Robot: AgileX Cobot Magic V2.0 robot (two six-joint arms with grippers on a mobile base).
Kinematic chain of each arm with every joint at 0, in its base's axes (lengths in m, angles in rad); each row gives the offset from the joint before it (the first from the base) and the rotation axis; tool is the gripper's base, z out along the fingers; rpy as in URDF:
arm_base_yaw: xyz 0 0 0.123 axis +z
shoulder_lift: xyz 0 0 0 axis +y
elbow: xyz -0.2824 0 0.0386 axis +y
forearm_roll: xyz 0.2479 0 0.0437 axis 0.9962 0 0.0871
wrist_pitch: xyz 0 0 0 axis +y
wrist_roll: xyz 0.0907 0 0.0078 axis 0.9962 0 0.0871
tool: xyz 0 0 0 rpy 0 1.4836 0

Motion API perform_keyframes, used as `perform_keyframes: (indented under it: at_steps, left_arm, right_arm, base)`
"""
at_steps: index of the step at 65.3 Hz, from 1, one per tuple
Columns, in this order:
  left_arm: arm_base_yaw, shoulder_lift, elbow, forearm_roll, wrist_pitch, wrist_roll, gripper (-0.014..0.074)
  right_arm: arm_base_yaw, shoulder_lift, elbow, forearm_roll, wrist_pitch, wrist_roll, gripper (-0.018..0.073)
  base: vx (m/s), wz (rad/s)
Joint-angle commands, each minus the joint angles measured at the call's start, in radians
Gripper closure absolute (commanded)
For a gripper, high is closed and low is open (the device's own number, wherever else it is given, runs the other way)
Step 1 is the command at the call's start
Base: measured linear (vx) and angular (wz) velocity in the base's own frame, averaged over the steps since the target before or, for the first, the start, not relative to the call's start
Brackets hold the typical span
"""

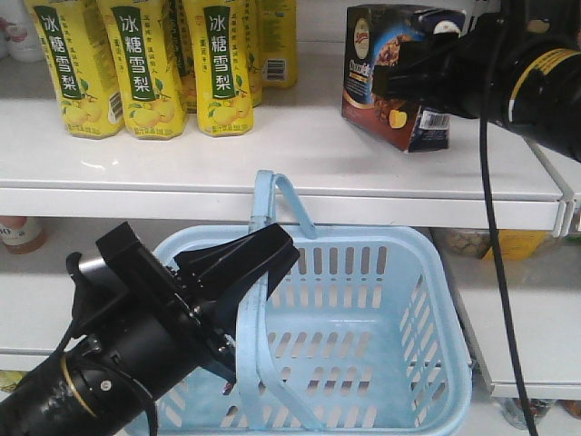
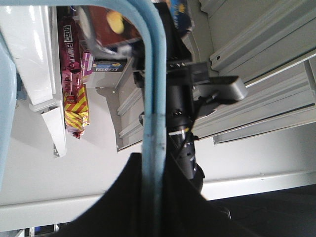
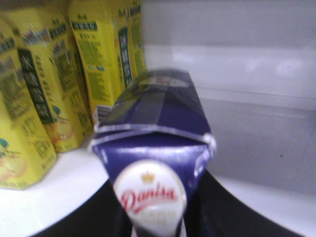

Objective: Left arm holds basket, right arm returns cookies
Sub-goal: 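Lower the box onto the shelf beside the pear drinks and release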

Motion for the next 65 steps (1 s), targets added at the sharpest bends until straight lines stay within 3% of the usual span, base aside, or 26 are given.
perform_keyframes:
  at_steps: [1, 53, 65]
  left_arm:
    - [0.000, -0.028, -0.033, -0.021, -0.126, 0.007, 0.0596]
    - [0.000, -0.028, -0.033, -0.021, -0.126, 0.007, 0.0596]
    - [0.000, -0.028, -0.033, -0.021, -0.126, 0.007, 0.0596]
  right_arm:
    - [-0.006, 0.000, -0.026, -0.035, -0.039, -0.006, 0.0566]
    - [-0.006, 0.032, -0.023, -0.073, -0.019, -0.006, 0.0560]
    - [-0.005, 0.017, -0.023, -0.065, -0.020, -0.006, 0.0485]
  base:
    - [0.00, 0.00]
    - [0.00, 0.00]
    - [0.00, 0.00]
